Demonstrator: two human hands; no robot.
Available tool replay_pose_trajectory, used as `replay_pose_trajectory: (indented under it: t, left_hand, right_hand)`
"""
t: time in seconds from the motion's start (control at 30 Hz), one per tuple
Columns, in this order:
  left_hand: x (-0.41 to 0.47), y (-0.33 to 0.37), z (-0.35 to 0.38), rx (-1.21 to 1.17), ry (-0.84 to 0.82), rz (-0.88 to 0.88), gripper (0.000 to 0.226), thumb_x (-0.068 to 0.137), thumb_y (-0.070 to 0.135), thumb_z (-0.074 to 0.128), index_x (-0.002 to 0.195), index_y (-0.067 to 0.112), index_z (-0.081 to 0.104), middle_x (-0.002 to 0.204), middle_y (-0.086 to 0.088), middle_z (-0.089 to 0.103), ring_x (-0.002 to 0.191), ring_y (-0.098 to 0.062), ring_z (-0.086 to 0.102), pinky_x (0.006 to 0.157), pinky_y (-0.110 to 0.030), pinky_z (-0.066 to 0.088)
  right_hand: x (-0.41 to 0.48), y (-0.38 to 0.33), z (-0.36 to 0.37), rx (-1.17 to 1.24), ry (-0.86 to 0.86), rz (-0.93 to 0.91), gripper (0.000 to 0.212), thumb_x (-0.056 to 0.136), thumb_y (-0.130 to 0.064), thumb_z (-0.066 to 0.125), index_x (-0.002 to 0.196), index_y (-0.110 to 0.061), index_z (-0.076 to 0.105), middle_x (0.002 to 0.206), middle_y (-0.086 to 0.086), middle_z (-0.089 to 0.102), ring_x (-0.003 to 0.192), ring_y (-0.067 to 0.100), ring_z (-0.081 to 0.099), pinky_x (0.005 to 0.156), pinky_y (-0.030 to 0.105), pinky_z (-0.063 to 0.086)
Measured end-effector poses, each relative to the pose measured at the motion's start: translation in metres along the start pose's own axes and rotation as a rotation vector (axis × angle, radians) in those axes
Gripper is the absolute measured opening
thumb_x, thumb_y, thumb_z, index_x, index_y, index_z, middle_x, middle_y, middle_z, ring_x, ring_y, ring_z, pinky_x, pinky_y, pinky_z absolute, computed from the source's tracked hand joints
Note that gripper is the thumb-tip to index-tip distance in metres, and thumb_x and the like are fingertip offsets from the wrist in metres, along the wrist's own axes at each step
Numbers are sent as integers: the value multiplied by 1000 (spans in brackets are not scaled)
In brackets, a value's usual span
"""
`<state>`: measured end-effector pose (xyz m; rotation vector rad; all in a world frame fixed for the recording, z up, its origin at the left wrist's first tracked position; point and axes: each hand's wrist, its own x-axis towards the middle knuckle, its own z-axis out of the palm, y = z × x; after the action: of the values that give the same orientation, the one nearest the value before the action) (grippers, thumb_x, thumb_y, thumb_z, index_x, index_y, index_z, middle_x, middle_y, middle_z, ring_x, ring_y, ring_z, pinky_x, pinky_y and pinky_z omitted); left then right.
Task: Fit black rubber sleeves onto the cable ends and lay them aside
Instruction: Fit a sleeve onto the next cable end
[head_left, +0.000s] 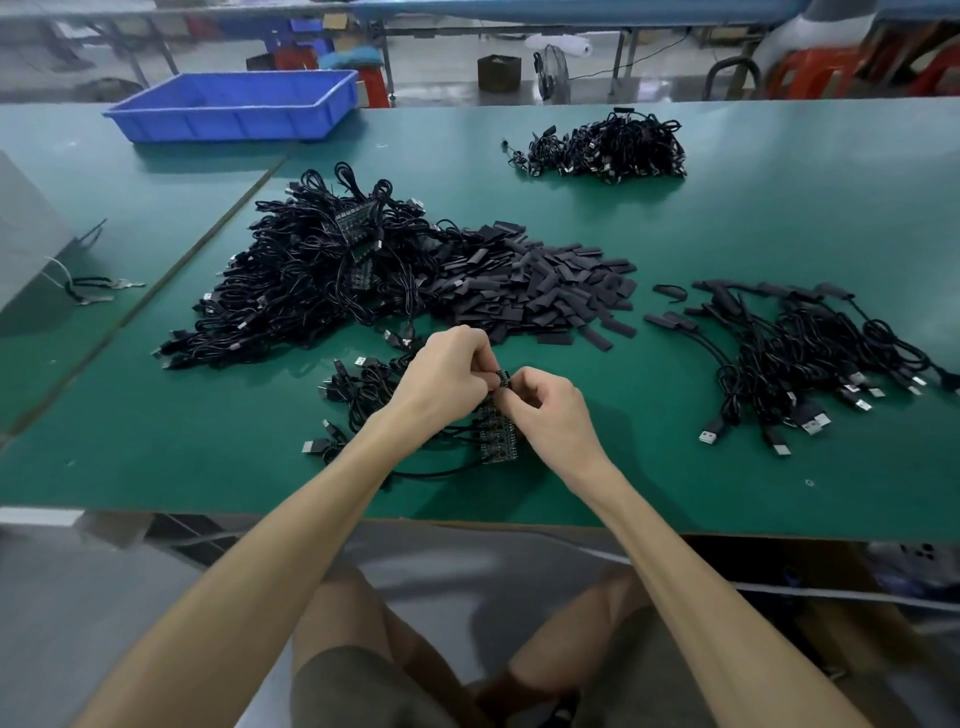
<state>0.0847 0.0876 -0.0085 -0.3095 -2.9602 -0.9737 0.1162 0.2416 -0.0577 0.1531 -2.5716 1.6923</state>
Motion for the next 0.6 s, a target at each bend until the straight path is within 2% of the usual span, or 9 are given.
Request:
replay_pose_trajectory:
  t: [0.07,0.13,0.23,0.3,0.37,0.43,0.5,0.6]
  left_hand:
    - [-1,-1,1,-17,28,6,32,88,3,71,72,26,58,81,6,64,77,-10,62,70,-36,55]
    - [-2,-1,1,-62,93,11,28,88,1,72,74,23,60,85,6,61,78,-9,60,73,-34,54]
    - [-1,5,-5,-171,238,35,19,89,5,75,81,19,66,90,6,60,80,-4,58,75,-20,48]
    - [0,13,-13,-269,258,88,16,87,10,78,83,22,70,93,6,60,78,-3,55,72,-11,42]
    - [0,21,-24,-410,246,152,14,87,13,79,85,25,72,92,4,59,75,-9,51,72,-16,43]
    - [-1,27,-34,-634,217,184,8,89,14,77,90,20,72,87,-6,58,73,-13,48,68,-22,45]
    - [-2,32,-38,-825,159,212,7,92,13,74,98,10,71,87,-13,60,73,-16,52,70,-25,48]
    - [1,35,-33,-936,85,243,10,95,9,69,103,3,68,89,-9,66,82,-24,62,81,-35,53]
  right_hand:
    - [0,1,1,4,16,-4,28,94,-21,68,75,-3,58,58,-9,48,55,6,38,55,26,31]
    - [1,1,2,-2,27,-12,29,96,-25,68,76,-6,59,59,-10,50,55,5,39,54,24,32]
    - [2,1,4,-67,10,-19,27,100,-35,65,84,-13,64,66,-10,58,59,5,48,58,26,37]
    - [1,2,4,-68,3,-24,24,101,-40,65,95,-17,68,75,-10,62,68,7,55,64,29,43]
    - [1,3,5,-43,3,-11,31,98,-44,69,117,-20,69,95,-8,64,84,11,60,77,34,51]
    - [2,3,7,-76,-1,-6,47,94,-47,71,135,-26,62,112,-7,57,92,10,57,87,37,53]
    - [1,1,8,-88,0,-18,55,92,-46,74,142,-30,56,121,-8,48,100,7,55,92,36,51]
    - [1,0,7,5,14,-90,59,91,-35,78,145,-28,55,125,-10,45,113,8,53,93,31,50]
